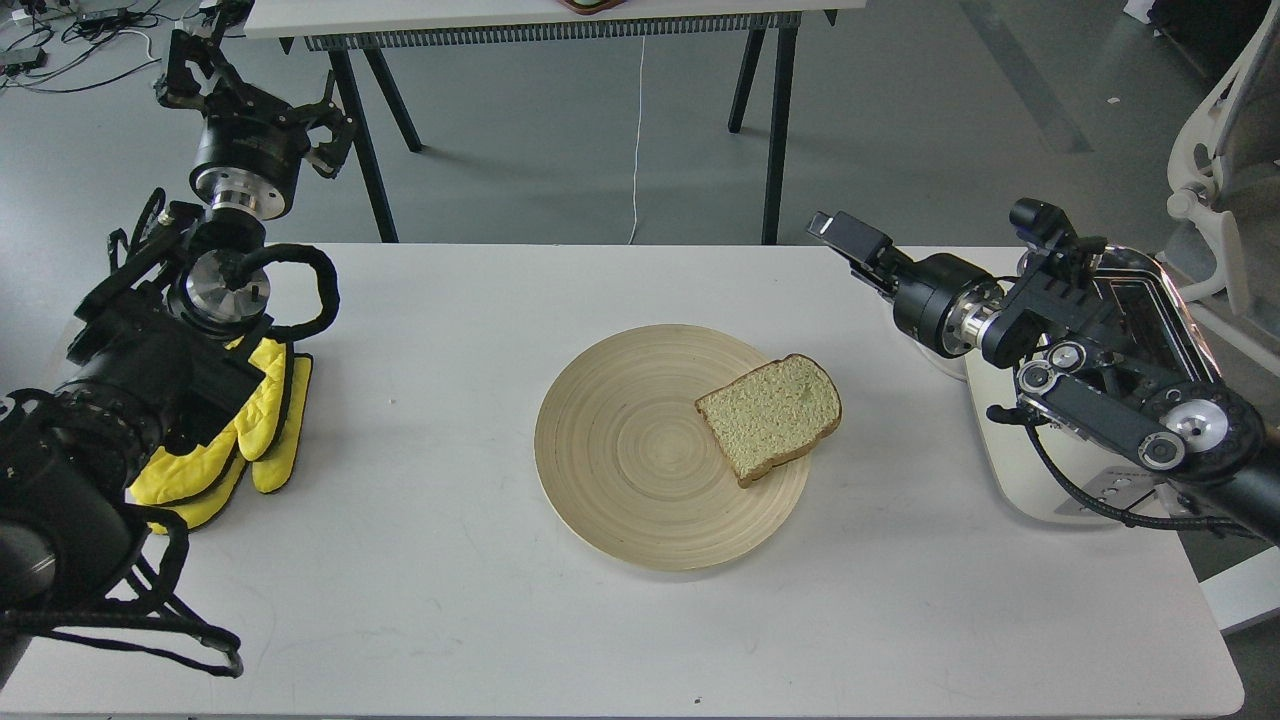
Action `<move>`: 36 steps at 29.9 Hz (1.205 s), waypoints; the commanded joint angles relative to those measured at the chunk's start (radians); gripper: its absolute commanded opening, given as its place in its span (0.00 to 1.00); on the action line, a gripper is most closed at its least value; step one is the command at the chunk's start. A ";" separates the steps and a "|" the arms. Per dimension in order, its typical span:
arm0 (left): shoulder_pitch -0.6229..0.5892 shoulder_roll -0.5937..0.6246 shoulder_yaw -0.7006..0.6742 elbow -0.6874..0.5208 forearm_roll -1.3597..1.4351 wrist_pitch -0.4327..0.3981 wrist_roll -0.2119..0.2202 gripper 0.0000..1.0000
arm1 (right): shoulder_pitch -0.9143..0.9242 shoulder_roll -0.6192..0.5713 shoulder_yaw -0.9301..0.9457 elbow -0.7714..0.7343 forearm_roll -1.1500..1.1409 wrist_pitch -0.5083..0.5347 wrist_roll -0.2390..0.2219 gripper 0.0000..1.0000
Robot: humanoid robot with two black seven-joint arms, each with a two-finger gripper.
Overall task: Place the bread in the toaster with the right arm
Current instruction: 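Lower the right gripper to the bread slice's edge on the plate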
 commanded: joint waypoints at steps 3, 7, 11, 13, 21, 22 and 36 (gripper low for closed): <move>0.000 0.000 0.000 0.000 0.000 0.000 0.001 1.00 | -0.040 0.040 -0.106 -0.059 -0.005 -0.036 0.000 0.82; 0.000 0.000 0.000 0.000 0.000 0.000 0.000 1.00 | -0.051 0.040 -0.161 -0.066 -0.005 -0.070 0.000 0.79; 0.000 0.000 0.000 0.000 0.000 0.000 0.001 1.00 | -0.079 0.043 -0.172 -0.077 -0.004 -0.094 0.000 0.79; 0.000 0.000 0.002 0.000 0.000 0.000 0.000 1.00 | -0.088 0.051 -0.170 -0.080 -0.004 -0.094 0.000 0.78; 0.000 0.000 0.002 0.000 0.000 0.000 0.000 1.00 | -0.123 0.094 -0.161 -0.086 -0.002 -0.099 0.000 0.69; 0.000 0.000 0.002 0.000 0.000 0.000 0.001 1.00 | -0.125 0.098 -0.163 -0.088 -0.002 -0.099 0.000 0.66; 0.000 0.000 0.002 0.000 0.000 0.000 0.000 1.00 | -0.116 0.098 -0.167 -0.091 -0.002 -0.099 0.000 0.30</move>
